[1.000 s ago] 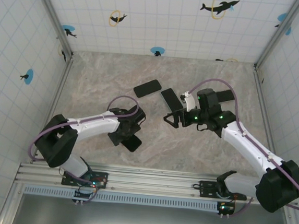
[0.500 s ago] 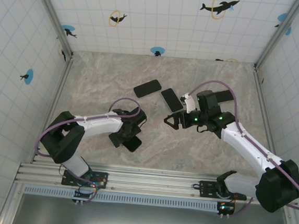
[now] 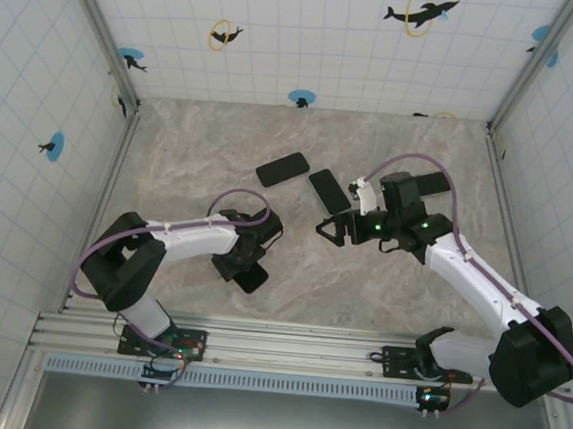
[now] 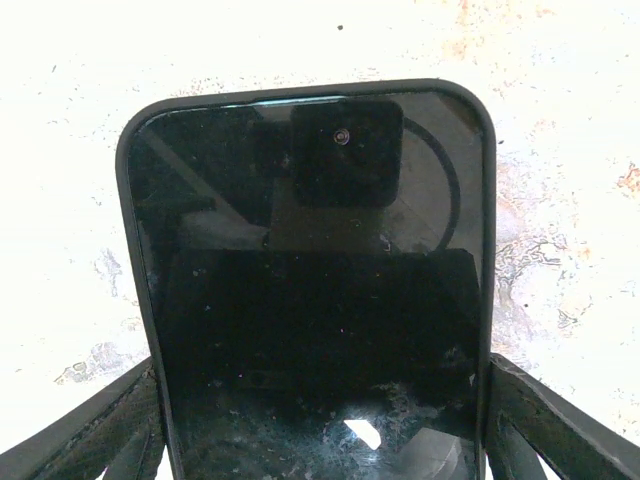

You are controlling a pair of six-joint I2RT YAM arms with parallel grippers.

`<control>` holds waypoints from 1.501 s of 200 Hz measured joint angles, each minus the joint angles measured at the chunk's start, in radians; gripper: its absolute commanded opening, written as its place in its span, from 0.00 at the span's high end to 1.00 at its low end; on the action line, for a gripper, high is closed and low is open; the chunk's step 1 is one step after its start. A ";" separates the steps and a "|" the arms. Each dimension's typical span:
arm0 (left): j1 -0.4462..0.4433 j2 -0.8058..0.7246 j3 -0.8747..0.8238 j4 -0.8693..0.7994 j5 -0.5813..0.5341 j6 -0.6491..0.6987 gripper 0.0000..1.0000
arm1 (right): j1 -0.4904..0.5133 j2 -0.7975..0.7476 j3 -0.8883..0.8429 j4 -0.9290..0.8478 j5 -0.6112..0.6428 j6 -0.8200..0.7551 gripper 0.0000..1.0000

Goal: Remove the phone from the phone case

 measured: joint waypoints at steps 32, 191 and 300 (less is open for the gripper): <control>0.000 0.011 0.021 -0.022 -0.004 0.004 0.49 | -0.001 -0.001 -0.014 0.013 -0.014 0.019 0.00; -0.001 0.006 0.491 -0.134 -0.026 0.265 0.49 | 0.100 0.031 -0.233 0.571 -0.129 0.364 0.12; -0.001 -0.002 0.506 -0.061 0.038 0.346 0.49 | 0.120 0.161 -0.237 0.743 -0.127 0.457 0.56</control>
